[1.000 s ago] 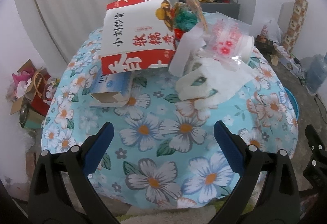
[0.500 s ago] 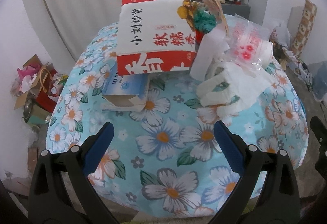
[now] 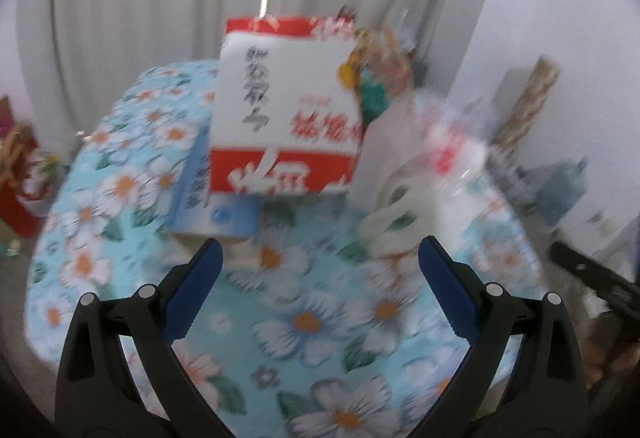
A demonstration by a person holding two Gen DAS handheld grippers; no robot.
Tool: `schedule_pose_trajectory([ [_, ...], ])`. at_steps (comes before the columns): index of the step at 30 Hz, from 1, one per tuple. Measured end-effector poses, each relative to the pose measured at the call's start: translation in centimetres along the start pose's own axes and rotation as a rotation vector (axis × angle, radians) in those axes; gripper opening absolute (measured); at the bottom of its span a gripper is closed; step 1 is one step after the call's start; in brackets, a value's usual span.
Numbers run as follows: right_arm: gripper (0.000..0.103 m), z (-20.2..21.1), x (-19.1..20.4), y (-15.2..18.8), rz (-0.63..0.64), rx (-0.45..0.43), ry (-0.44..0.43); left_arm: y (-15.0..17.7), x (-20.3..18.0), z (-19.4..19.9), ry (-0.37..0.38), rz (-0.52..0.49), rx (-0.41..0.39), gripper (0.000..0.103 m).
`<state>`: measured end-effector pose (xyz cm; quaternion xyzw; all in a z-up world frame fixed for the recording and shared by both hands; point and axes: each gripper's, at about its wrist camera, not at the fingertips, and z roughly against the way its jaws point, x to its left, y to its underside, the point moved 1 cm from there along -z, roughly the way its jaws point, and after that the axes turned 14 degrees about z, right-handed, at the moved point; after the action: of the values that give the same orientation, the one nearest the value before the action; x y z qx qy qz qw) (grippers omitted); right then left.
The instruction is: Collect trash
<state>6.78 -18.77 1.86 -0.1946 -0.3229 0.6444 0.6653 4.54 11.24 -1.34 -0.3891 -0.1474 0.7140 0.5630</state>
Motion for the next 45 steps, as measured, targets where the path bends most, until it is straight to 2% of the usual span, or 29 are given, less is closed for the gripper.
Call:
schedule_pose_trajectory([
  [6,0.085,-2.2,-1.1,-2.6,-0.087,-0.031,-0.171,-2.1,-1.7,0.5,0.133,0.001,-0.053,0.094],
  [14,0.068,-7.1,-2.2,-5.8,-0.219,-0.028,-0.379,-5.3,-4.9,-0.6,0.231,-0.075,-0.096,0.094],
  [20,0.055,-11.2,-2.9,-6.9,-0.317,0.035,-0.434,-6.9,-7.4,-2.2,0.272,-0.101,-0.100,0.094],
  [23,0.054,-11.6,-3.3,-7.0,-0.350,0.027,-0.459,-6.9,-8.3,-2.9,0.280,-0.128,-0.100,0.094],
  [25,0.051,-11.9,-3.3,-6.9,-0.359,0.030,-0.481,-6.5,-8.7,-3.2,0.287,-0.145,-0.093,0.088],
  [30,0.047,-11.9,-4.3,-6.6,-0.381,0.019,-0.490,-5.8,-8.7,-4.3,0.291,-0.156,-0.020,0.069],
  [34,0.045,-11.5,-5.7,-6.5,-0.408,0.005,-0.485,-3.7,-9.1,-4.7,0.296,-0.232,0.046,0.057],
  [38,0.044,-11.2,-7.1,-6.3,-0.434,-0.003,-0.487,-1.8,-10.0,-5.2,0.285,-0.308,0.091,0.053],
  [41,0.041,-11.2,-7.7,-6.5,-0.445,-0.011,-0.492,-1.1,-11.4,-5.6,0.256,-0.369,0.084,0.052],
  [45,0.040,-11.0,-8.4,-6.4,-0.466,-0.027,-0.496,-0.2,-14.2,-7.2,0.121,-0.513,0.046,0.053],
])
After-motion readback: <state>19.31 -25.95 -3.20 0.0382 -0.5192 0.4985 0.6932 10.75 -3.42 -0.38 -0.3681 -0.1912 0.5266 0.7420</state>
